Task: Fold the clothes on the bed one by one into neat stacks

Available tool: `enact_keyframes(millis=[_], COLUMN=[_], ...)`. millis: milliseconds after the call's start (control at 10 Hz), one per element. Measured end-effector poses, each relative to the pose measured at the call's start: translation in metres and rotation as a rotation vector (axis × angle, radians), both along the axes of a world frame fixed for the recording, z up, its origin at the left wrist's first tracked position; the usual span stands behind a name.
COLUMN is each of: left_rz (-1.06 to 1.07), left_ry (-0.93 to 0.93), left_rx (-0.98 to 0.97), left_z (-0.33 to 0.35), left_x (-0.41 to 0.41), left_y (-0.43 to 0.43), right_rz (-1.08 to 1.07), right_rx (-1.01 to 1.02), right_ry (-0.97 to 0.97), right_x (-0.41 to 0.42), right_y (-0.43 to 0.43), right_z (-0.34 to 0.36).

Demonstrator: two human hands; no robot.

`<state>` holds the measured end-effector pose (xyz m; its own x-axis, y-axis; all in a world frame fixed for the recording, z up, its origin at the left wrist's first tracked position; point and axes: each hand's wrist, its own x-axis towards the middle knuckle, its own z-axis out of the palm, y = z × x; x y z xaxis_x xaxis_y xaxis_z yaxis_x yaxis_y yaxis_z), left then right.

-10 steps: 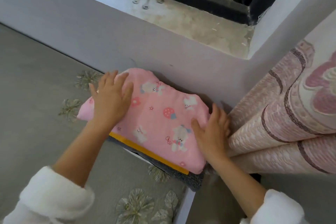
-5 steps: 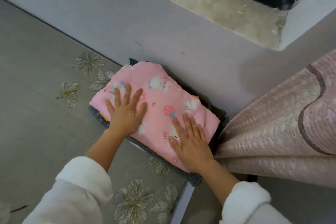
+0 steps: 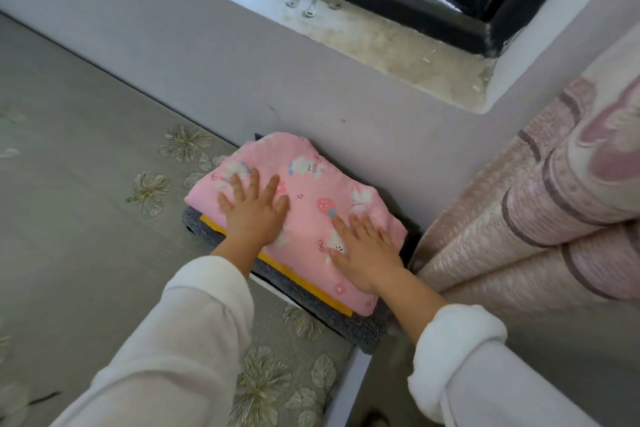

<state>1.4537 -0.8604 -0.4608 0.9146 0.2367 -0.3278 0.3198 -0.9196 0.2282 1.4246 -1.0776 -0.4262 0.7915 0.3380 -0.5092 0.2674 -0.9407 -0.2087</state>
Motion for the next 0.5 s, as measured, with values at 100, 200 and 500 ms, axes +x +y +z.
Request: enact_keyframes(millis=[100,200,500], left_rz=[0.025,0.065,-0.036], left_ry=[-0.103,-0.234,-0.115], left_rx=[-0.004,-0.082,-0.081], left_z=[0.023,0.036,0.034], left_x=[-0.011,-0.044,-0.123], left_y=[-0.015,-0.039,-0.108], right_rz=[-0.05,-0.13,-0.269], right_rx=[0.139,0.269,1.081], right_ry=[-0.045,-0.054,-0.239], right_x=[-0.006,-0.011,-0.066], right_y=[-0.006,-0.012,-0.063], right_z=[0.028,0.056,0.199])
